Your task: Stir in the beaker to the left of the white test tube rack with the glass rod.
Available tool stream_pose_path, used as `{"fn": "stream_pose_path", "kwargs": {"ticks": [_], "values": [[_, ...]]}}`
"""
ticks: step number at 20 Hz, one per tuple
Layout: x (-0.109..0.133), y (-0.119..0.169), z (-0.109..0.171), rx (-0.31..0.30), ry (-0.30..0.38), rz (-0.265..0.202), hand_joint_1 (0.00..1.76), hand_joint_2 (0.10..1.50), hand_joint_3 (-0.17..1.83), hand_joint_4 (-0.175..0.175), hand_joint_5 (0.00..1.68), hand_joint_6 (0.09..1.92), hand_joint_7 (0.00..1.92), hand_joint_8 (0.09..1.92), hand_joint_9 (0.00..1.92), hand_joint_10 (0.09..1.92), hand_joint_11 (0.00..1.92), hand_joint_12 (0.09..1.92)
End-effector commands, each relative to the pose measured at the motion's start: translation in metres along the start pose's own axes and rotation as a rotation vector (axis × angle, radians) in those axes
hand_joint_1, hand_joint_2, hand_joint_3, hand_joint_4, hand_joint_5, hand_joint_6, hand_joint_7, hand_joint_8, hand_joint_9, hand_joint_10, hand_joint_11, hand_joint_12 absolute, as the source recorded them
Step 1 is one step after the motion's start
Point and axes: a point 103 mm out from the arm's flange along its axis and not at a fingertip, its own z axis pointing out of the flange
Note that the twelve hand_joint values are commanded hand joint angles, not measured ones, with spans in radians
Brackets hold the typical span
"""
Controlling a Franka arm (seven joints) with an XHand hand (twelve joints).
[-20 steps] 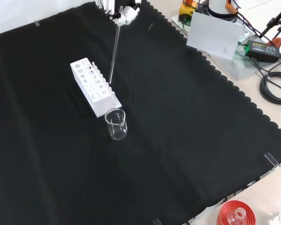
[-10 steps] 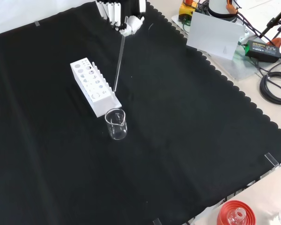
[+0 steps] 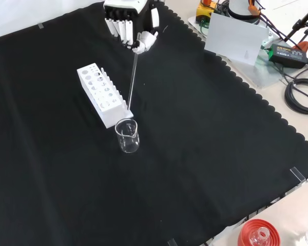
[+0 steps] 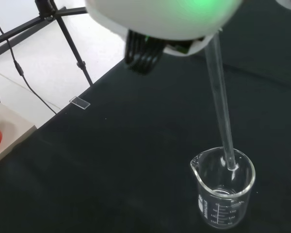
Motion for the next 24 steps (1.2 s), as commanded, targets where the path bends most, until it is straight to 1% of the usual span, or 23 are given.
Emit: {"fn": "stream_pose_path", "kwargs": {"ticks": [1,8,11,17,24], "values": [[-0.001,0.019,0.009,0.016,0.000,-0.025,1.32,0.57,0.88,-0.175,1.11,0.85,1.31,0.95,1.68,0.57,1.60,0.73],[-0.008,0.034,0.021,0.036,0.006,-0.029,1.32,0.57,0.88,-0.175,1.11,0.84,1.31,0.95,1.68,0.57,1.60,0.73],[-0.009,0.045,0.028,0.062,-0.001,-0.024,1.32,0.57,0.88,-0.175,1.11,0.84,1.31,0.95,1.68,0.57,1.60,0.73],[-0.012,0.046,0.031,0.069,0.011,-0.036,1.32,0.57,0.88,-0.175,1.11,0.84,1.31,0.95,1.69,0.57,1.61,0.73],[-0.020,0.045,0.046,0.073,0.038,-0.036,1.32,0.57,0.88,-0.175,1.11,0.84,1.31,0.95,1.69,0.57,1.61,0.73]]}}
